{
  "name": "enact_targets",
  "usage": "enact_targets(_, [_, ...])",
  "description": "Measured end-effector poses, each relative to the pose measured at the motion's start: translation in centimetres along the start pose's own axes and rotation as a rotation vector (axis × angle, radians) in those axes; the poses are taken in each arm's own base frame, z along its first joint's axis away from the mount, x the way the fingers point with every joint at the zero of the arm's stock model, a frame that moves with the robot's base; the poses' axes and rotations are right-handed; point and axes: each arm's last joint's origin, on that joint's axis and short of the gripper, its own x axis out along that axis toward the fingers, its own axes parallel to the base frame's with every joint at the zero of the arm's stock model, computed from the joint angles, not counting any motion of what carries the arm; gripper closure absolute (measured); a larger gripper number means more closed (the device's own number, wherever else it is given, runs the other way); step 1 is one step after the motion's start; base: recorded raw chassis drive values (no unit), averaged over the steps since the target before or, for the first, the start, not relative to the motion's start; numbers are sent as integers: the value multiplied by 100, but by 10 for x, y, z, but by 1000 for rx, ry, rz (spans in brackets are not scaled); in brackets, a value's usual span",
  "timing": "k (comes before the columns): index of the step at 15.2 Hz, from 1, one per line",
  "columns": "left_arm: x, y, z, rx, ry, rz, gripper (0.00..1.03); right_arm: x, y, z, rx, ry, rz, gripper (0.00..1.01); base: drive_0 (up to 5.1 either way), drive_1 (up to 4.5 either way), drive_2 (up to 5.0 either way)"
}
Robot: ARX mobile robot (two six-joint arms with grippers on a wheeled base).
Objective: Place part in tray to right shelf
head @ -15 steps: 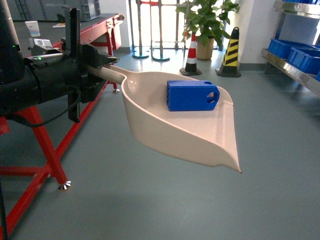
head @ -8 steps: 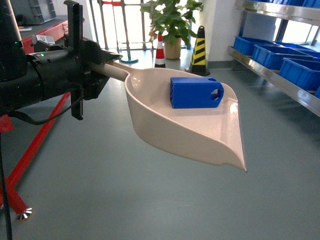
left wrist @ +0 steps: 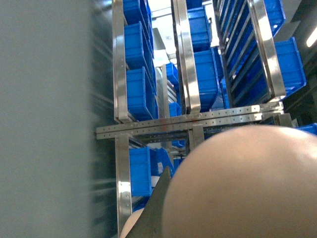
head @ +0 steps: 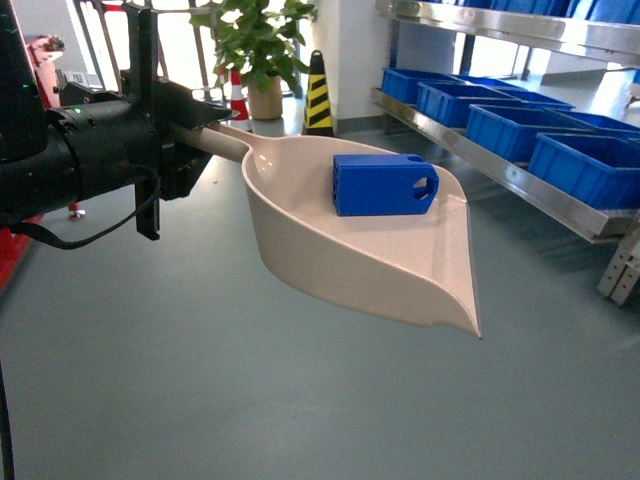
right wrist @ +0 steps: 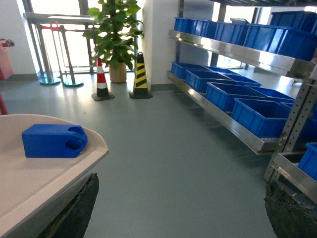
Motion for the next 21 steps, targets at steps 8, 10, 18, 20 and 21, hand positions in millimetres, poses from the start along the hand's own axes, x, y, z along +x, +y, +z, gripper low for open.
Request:
enact_targets(8, [0, 0, 0, 0, 0, 0, 90, 0, 0, 0, 0, 0, 0, 3, -160, -160, -160])
enact_targets(10, [0, 0, 0, 0, 1, 0, 90, 0, 0, 0, 0, 0, 0, 3, -157, -157, -157])
enact_targets(18, [0, 0, -1, 0, 4, 0, 90, 0, 0, 0, 0, 0, 0, 3, -162, -162, -162])
enact_targets(20, [0, 0, -1, 0, 5, -1, 90, 0, 0, 0, 0, 0, 0, 3, -161, -161, -161])
enact_targets(21, [0, 0, -1, 0, 5, 0, 90, 0, 0, 0, 0, 0, 0, 3, -162, -162, -162])
